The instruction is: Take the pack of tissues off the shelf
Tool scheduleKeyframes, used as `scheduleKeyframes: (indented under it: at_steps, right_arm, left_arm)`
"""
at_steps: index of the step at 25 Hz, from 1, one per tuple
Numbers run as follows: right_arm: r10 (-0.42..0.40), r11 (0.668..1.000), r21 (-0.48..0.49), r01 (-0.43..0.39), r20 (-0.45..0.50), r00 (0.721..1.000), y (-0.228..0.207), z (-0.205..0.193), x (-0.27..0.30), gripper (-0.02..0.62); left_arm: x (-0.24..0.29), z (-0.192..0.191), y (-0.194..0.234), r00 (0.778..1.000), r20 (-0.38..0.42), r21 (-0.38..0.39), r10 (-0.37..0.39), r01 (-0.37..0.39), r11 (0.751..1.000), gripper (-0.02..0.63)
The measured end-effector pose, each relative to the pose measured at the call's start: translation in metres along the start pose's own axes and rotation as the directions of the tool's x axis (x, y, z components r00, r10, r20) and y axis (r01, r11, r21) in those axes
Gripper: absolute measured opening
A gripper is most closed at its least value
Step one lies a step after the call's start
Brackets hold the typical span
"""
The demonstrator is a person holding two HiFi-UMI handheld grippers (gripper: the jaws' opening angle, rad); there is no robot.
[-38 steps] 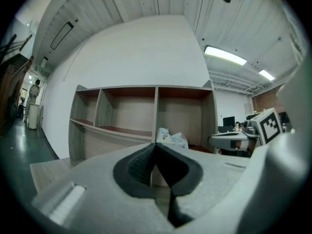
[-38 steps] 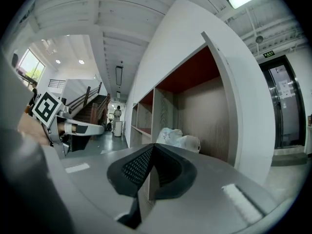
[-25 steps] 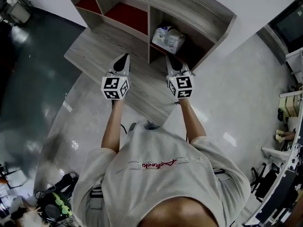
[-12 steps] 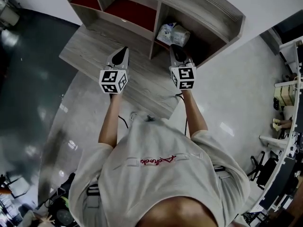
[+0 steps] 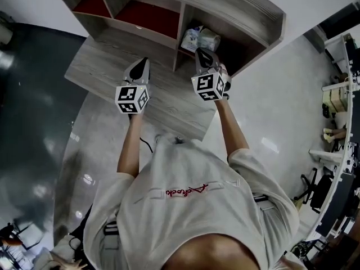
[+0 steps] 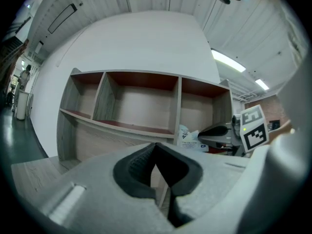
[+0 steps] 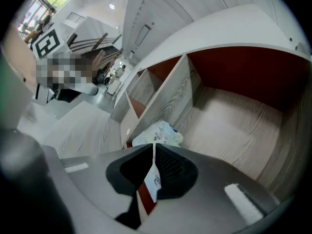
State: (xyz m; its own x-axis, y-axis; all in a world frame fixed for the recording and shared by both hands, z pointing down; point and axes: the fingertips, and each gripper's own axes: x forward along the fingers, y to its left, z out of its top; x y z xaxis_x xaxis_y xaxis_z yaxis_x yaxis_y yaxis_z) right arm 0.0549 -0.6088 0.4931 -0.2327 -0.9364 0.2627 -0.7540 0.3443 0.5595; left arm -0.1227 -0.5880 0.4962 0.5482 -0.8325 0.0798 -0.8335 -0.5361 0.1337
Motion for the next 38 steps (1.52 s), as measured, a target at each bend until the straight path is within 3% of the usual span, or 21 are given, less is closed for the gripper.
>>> scheduleKeyframes:
  at_steps: [5, 8, 12, 15, 19, 26, 34, 38]
  right_arm:
    - [-0.016, 0.998, -0.059, 0.014, -0.031, 0.999, 0.002, -0.003, 0.010, 0.159]
    - [-0.006, 0.997, -0.081, 0.000, -0.076, 0.997, 0.002, -0.009, 0.018, 0.196]
    - [-0.001, 0.997, -0.077, -0.009, -0.131, 0.991, -0.001, -0.016, 0.028, 0.177]
    - [-0.014, 0.998, -0.069, 0.003, -0.158, 0.987, -0.004, -0.023, 0.030, 0.087]
    - [-0.010, 0.997, -0.077, -0.003, -0.174, 0.985, -0.003, -0.027, 0.032, 0.013]
    - [0.006, 0.999, -0.039, -0.011, -0.142, 0.990, -0.003, -0.024, 0.025, 0.008]
    - [-0.030, 0.999, 0.037, 0.032, -0.037, 0.999, -0.009, -0.003, 0.000, 0.008]
    - [-0.024, 0.990, 0.136, 0.020, 0.032, 0.999, -0.006, 0.009, -0.015, 0.008]
  left_arm:
    - [0.000, -0.003, 0.002, 1.000, 0.000, -0.005, 0.000, 0.000, 1.000, 0.002]
    - [-0.001, -0.004, 0.004, 1.000, -0.002, -0.007, 0.004, -0.004, 1.000, 0.002]
    - [-0.003, -0.005, 0.007, 1.000, -0.002, -0.008, 0.013, -0.013, 1.000, 0.002]
    - [-0.003, -0.005, 0.010, 1.000, 0.000, -0.010, 0.022, -0.022, 1.000, 0.002]
    - [-0.005, -0.003, 0.011, 0.999, 0.003, -0.009, 0.033, -0.033, 0.999, 0.002]
    - [-0.011, -0.002, 0.008, 0.999, 0.006, -0.007, 0.044, -0.044, 0.999, 0.002]
    - [-0.017, 0.006, -0.003, 0.999, 0.020, 0.012, 0.037, -0.037, 0.999, 0.002]
    - [-0.021, 0.008, -0.009, 0.999, 0.027, 0.020, 0.029, -0.029, 0.999, 0.002]
